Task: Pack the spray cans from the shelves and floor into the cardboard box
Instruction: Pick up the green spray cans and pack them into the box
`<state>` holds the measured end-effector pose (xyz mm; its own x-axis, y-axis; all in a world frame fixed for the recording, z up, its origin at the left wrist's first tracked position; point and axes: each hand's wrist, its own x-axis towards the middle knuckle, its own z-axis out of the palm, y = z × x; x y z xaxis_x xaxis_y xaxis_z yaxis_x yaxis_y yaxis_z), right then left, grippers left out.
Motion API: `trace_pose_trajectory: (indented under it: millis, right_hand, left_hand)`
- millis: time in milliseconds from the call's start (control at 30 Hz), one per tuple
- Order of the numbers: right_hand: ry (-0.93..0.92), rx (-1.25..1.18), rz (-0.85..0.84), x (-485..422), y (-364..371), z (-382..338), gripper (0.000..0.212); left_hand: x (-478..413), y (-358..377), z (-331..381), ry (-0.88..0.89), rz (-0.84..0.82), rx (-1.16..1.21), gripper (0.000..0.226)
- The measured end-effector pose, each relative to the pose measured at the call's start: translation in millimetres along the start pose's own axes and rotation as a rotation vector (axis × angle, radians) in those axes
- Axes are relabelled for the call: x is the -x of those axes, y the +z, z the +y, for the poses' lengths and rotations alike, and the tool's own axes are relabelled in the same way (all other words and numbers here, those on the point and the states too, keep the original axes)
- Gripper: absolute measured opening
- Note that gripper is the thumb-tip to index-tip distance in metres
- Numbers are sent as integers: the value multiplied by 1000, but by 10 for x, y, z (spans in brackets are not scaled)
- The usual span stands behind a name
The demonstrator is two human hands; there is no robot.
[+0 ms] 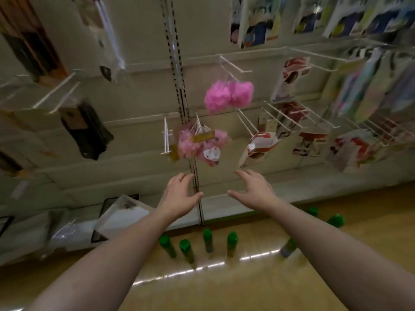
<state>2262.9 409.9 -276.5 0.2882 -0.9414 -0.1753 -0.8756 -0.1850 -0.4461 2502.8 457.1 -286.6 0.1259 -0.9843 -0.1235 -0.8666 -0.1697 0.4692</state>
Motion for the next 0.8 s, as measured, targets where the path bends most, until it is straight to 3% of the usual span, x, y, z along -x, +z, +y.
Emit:
trace_pose_trajectory:
  millis: [267,467,800]
  right_hand:
    - [168,-119,-156,-593,1167,346,85]
    - [343,-246,-248,-945,2627,570,86]
    - [575,-404,-280,-1329,5036,1321,91]
  left_hand:
    - [-379,920,-872,-234,-142,142,89]
    - [-638,2000,-1853,-369,-267,132,96]
    - [-597,4040,-3448,-609,-315,237,102]
